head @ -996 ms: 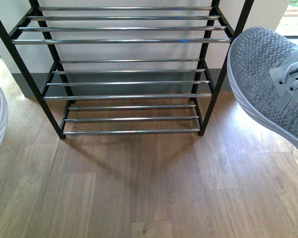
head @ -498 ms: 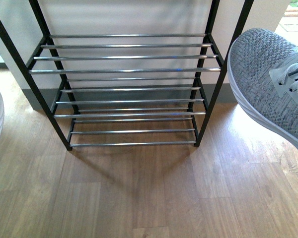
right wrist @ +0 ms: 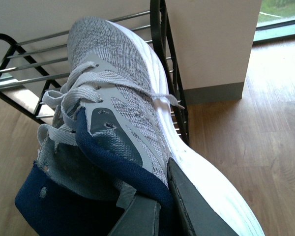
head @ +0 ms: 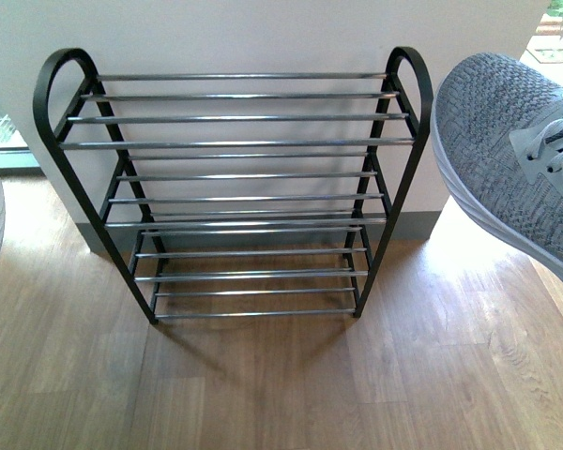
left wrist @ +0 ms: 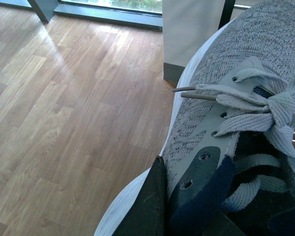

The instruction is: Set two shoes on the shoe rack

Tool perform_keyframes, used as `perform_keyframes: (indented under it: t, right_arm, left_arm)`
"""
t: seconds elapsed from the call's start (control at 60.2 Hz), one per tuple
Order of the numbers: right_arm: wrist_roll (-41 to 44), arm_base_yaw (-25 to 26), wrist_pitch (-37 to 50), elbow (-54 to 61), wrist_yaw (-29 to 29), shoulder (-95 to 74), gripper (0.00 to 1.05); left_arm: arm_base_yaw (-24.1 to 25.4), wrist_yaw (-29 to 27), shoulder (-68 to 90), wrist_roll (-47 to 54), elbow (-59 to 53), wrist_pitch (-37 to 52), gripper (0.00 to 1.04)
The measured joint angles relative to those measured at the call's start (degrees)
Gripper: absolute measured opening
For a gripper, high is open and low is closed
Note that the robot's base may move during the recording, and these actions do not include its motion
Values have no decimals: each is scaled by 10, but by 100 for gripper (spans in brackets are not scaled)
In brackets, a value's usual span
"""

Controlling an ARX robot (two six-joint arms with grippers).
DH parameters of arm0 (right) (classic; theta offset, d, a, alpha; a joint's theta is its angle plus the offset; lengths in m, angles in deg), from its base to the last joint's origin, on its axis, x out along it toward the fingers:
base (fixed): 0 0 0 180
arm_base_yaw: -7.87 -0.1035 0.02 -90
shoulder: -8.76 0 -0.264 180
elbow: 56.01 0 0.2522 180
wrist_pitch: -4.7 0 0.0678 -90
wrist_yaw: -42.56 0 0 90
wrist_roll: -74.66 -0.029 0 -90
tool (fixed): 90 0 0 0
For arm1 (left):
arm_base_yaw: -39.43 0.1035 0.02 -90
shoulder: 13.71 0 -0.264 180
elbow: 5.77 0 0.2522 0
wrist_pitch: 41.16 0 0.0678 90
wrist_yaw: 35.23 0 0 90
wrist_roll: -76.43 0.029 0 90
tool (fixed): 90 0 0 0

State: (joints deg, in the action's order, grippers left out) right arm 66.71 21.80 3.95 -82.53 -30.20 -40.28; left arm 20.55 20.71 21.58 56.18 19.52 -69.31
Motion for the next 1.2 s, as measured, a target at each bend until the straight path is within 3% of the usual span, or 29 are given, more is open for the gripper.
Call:
perform_keyframes:
  t: [0.332,0.415,0.498,0.731,0.963,1.196]
  right_arm:
    - [0,0,1,0,3,0,1]
    - [0,5,95,20,51,-13,1]
    - [-18,-15,116,1,47,-27,1]
    - [-106,-132,125,-113,-65,-166,1]
    - [-219,-249,95,-317,-176,-423,1]
    - [-328,-283,3,-542,-238,-639,1]
  left_arm:
    - [0,-1,0,0,1,0,2]
    - [0,-1,0,0,1,0,2]
    - [0,0,0,0,1,0,2]
    - [0,0,0,0,1,0,2]
    - [0,0,0,0,1,0,2]
    - [0,0,0,0,1,0,2]
